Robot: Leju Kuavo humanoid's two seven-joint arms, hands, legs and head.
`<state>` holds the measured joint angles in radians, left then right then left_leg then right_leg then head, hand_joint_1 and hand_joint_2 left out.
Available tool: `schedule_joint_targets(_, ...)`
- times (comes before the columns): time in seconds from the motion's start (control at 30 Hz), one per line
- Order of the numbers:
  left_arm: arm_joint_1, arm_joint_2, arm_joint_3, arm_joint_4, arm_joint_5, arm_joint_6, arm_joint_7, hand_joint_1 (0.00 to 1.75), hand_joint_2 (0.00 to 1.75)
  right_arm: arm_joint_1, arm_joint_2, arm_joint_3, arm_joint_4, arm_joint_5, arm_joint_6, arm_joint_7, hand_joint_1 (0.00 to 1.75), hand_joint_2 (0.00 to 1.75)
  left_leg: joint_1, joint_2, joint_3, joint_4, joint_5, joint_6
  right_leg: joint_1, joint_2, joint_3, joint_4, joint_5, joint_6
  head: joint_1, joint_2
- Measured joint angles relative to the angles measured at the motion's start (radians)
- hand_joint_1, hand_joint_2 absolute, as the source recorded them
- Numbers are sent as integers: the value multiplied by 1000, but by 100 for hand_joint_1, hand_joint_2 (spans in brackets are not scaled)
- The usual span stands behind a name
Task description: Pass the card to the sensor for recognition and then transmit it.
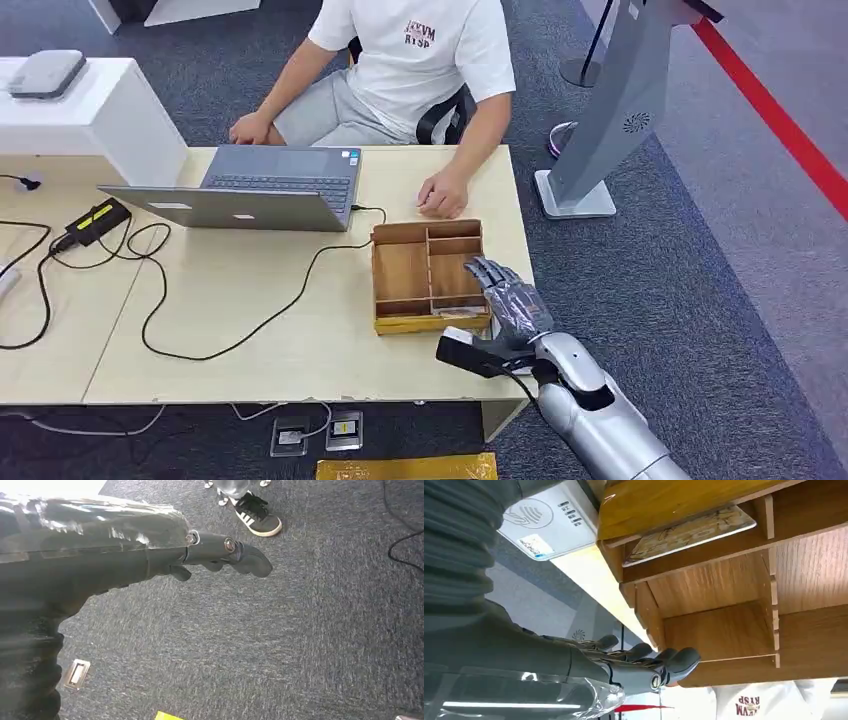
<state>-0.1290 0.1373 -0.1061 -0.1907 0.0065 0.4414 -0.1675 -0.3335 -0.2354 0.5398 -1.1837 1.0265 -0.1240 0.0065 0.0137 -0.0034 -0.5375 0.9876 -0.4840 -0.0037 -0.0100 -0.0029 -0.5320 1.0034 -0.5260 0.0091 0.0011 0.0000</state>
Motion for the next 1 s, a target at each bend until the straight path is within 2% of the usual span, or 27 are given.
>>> schedule_joint_targets(1.0,0,0,0,0,-2,0,0,0,175,0,6,0,0,-13,0,-8,0,175,0,0,0,0,0,0,0,0,0,0,0,0,0,0)
